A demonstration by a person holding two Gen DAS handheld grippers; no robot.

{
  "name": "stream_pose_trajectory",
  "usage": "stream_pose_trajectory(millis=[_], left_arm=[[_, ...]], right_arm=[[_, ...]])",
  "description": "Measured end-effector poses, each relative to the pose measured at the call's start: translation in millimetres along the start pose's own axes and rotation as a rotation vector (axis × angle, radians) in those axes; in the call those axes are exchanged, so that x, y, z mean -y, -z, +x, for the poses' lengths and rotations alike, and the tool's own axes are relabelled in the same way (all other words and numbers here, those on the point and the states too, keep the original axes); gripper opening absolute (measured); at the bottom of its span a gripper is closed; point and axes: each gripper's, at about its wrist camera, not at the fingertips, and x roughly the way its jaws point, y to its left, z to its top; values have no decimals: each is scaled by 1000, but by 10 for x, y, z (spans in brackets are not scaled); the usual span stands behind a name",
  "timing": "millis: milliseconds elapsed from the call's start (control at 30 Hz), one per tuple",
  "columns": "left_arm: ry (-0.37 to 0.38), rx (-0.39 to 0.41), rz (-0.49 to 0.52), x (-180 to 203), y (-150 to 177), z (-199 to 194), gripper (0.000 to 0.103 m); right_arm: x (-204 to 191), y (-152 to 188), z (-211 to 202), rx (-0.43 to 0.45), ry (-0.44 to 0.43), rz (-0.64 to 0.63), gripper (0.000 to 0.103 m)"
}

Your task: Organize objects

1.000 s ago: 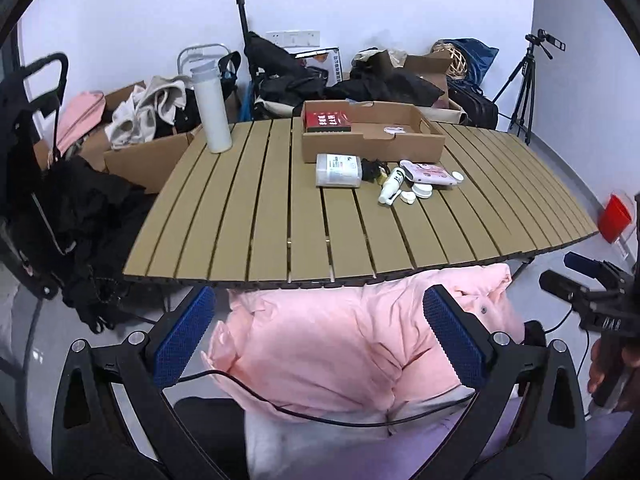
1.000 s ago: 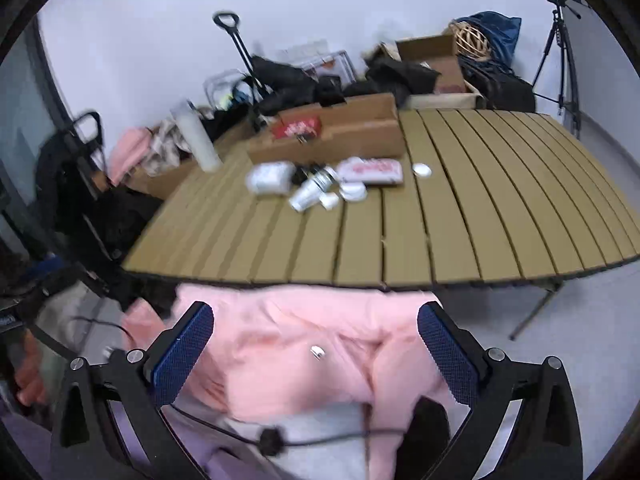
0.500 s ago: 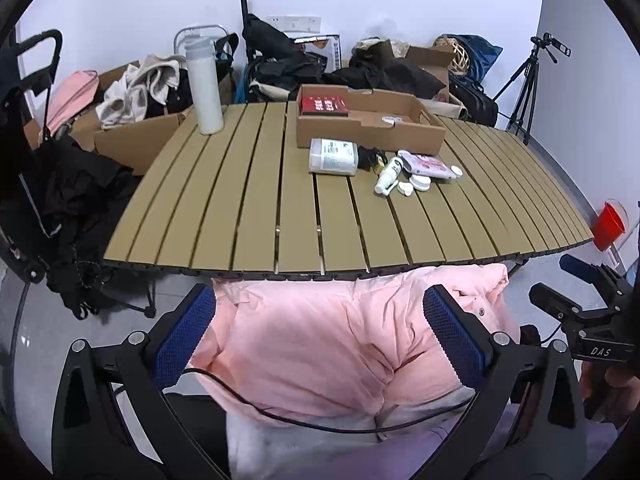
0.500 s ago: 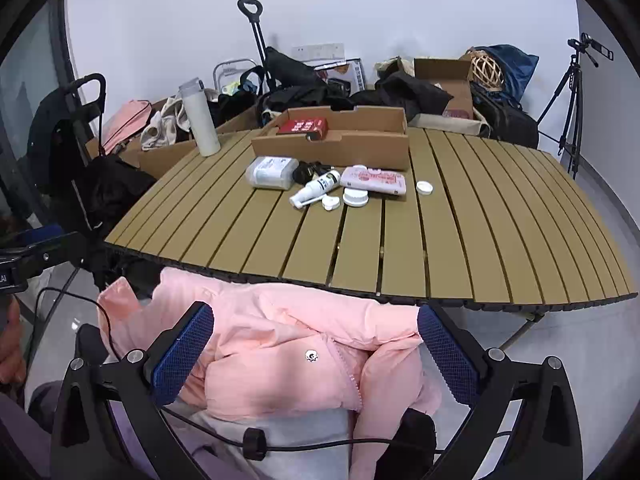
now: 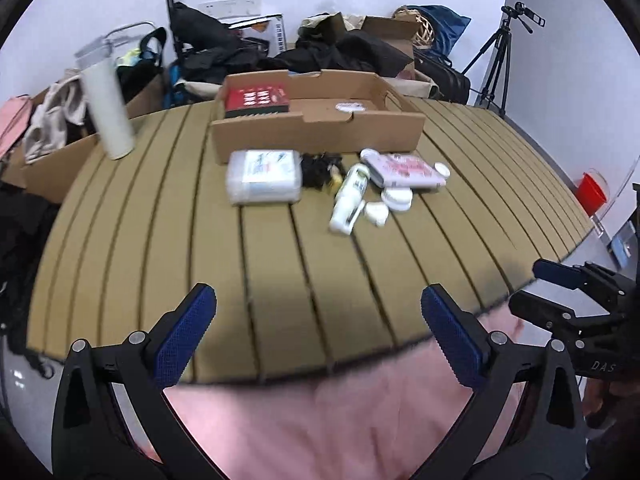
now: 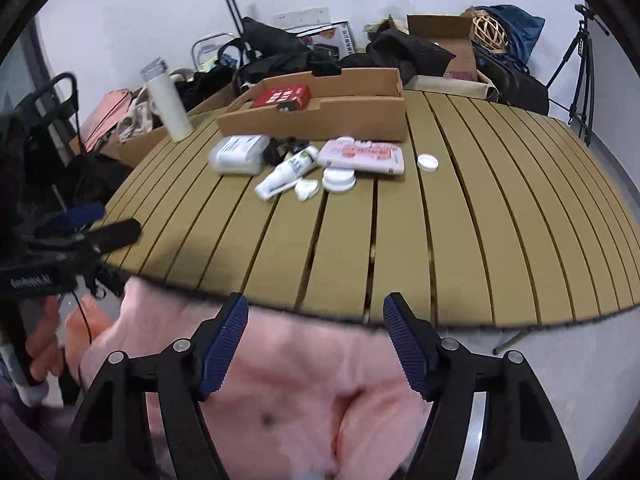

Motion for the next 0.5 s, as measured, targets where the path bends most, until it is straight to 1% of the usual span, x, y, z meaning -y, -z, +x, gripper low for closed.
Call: stream_pose_trajectory(millis=[33, 67, 100, 167, 267, 300, 333, 367, 400, 433, 467, 500], left_arm=[[14, 10, 1, 12, -62, 98, 100], [30, 12, -1, 19, -117, 190, 99], [46, 4, -8, 21, -178, 309, 97], [69, -29, -17, 22, -270, 523, 83], [84, -50, -10, 76, -377, 785, 77], [90, -56, 0, 99, -412, 872, 76], [98, -67, 15, 130, -456, 981, 71], [97, -73, 26, 150, -487, 1061, 67], [87, -96, 39, 175, -533, 1196, 65], [81, -119, 37, 175, -558, 1282, 61], [94, -148, 18, 160, -583, 1379, 48], [120, -165, -2, 137, -594, 1436, 43]], right_arm=[[47, -69, 85, 0, -4, 14, 73], [84, -128, 168, -5, -9, 24, 68], [118, -196, 268, -12, -15, 32, 66], [174, -337, 499, -27, -26, 46, 62], [178, -498, 727, -28, -44, 34, 55], [174, -546, 810, -34, -47, 31, 54], [161, -589, 892, -39, -57, 27, 52], [148, -610, 949, -43, -65, 23, 46], [129, -629, 1012, -49, -71, 18, 45], [112, -638, 1068, -56, -78, 11, 44], [92, -634, 1102, -60, -85, 7, 44], [71, -623, 1131, -64, -94, 1, 44]])
